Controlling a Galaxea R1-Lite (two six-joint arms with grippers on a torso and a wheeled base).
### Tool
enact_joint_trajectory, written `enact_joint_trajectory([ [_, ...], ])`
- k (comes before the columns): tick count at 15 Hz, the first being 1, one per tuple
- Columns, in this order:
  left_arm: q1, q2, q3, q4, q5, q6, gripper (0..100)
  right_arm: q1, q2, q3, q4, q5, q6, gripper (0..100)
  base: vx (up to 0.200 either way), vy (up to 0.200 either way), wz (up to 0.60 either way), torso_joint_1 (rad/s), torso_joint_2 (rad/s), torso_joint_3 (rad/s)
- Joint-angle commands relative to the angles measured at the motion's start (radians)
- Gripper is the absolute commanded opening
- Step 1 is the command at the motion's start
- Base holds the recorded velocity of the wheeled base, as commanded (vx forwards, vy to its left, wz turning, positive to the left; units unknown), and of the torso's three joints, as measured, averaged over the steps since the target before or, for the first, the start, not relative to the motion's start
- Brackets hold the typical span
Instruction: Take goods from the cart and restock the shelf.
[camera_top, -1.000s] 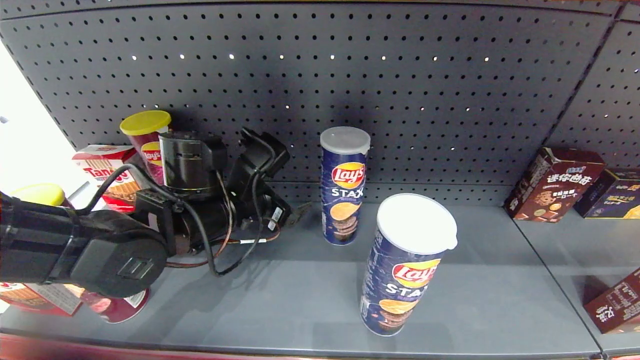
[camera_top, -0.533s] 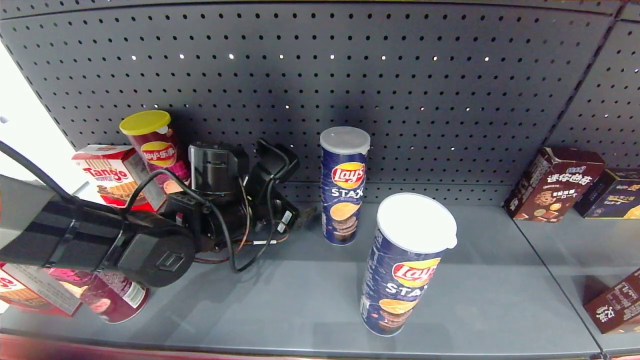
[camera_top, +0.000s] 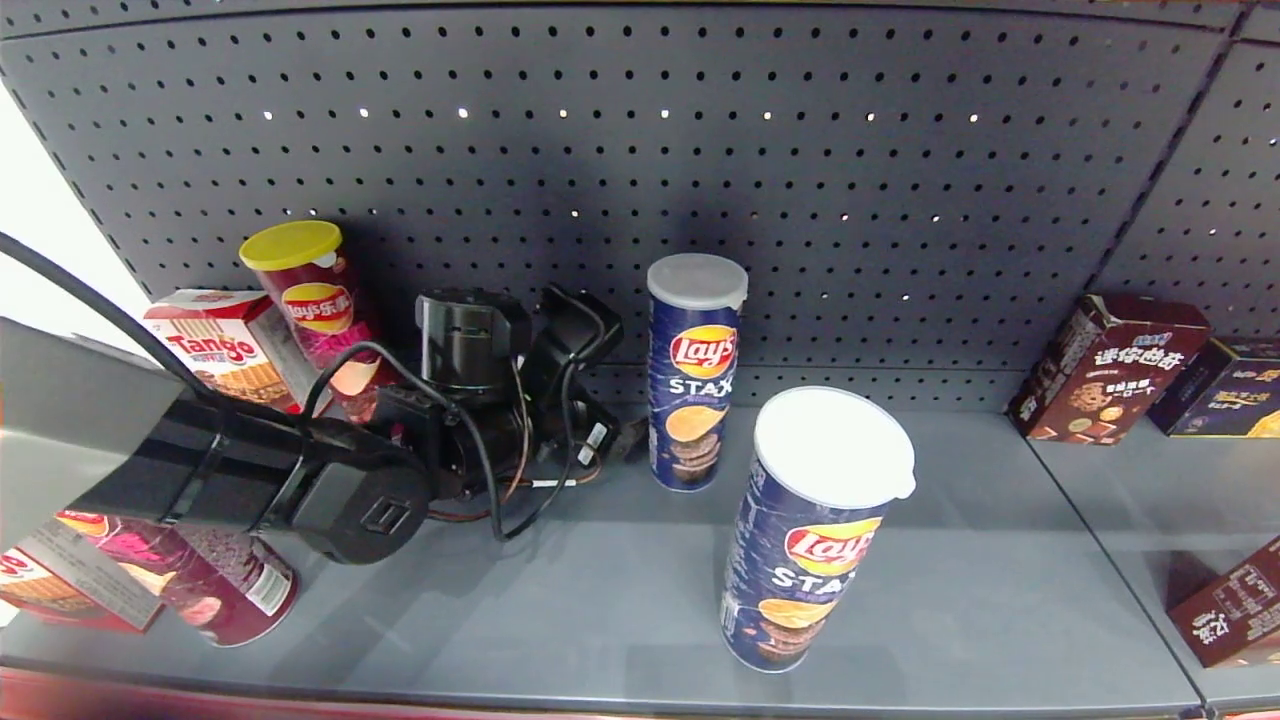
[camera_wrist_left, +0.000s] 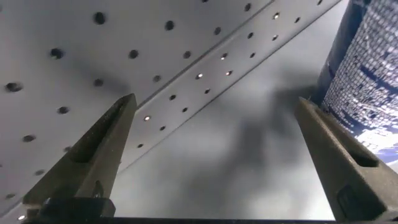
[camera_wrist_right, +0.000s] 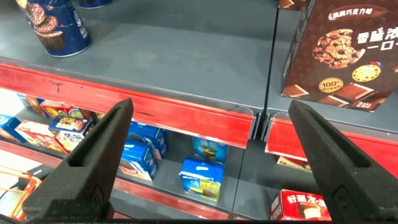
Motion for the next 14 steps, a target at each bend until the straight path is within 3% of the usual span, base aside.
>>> enact_joint_trajectory([
  [1, -0.016, 0.008, -0.004, -0.001, 0.0, -0.001, 100, 0.001, 0.001, 0.0, 0.0, 0.0, 0.0, 100, 0.0, 0.0, 0.0, 0.0, 0.0, 0.0],
  [9, -0.024, 0.012, -0.007, -0.001, 0.036, -0.03, 100, 0.001, 0.001, 0.0, 0.0, 0.0, 0.0, 100, 0.0, 0.0, 0.0, 0.0, 0.0, 0.0],
  [14, -0.01, -0.081, 0.107, -0.002, 0.037, -0.026, 100, 0.001, 0.001, 0.0, 0.0, 0.0, 0.0, 100, 0.0, 0.0, 0.0, 0.0, 0.0, 0.0],
])
